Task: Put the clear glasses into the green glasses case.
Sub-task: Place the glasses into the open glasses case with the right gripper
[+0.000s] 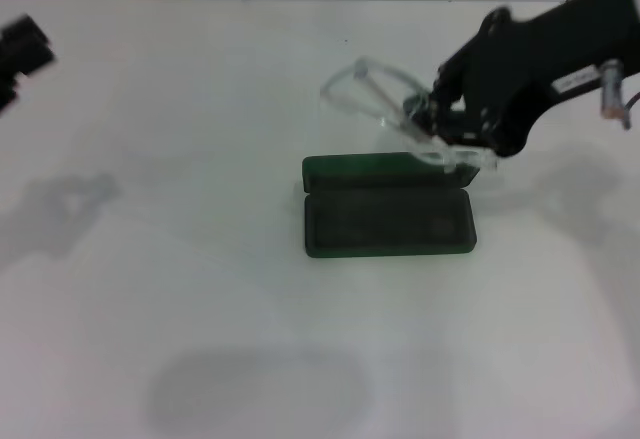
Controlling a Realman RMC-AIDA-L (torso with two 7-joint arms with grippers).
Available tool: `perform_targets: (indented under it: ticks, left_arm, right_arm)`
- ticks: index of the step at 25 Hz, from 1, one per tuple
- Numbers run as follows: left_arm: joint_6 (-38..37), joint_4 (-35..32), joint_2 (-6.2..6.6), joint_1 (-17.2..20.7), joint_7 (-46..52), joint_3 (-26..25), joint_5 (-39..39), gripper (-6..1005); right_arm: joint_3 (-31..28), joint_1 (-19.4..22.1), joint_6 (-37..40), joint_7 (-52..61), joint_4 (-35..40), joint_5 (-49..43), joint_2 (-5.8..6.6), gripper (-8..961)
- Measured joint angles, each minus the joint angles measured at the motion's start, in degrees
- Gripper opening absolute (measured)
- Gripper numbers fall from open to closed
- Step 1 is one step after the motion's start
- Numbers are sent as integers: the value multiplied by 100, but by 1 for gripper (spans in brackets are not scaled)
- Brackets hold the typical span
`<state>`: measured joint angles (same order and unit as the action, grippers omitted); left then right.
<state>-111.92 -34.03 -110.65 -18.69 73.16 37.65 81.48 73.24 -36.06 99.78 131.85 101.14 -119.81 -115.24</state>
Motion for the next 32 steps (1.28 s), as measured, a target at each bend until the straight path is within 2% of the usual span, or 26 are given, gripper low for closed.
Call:
perform_targets:
  ticks: [1,2,4,9,15,25,32]
  left_arm:
    - [2,-38,-11,1,157,-277,23,164]
    - [2,-38,-11,1,157,-277,23,164]
    - [6,-39,-38,0,234,-387,28,165]
    - [36,2,-108,20,229,-384,58,165]
    - [145,12,-227,-1,210,-371,79,165]
    - [163,42,-317,-51,157,-376,132,166]
    - [272,103,-360,-101,188,-381,132,166]
  right_arm:
    - [188,-193,110,146,-251,-275,-40,107]
    - [188,-193,110,146,-251,-275,-40,107]
    - [630,-293,-40,236,-544,-539,-55,107]
    - [1816,-472,-677,327,-1193,-1137,-74,106]
    - [2791,-796,-1439,344,-1881,-1706,-89,105]
    - [3747,-1180,-2167,710,-2333,-2397,-95,107]
    - [4099,-1367,-2617,784,-2716,-2509,-95,105]
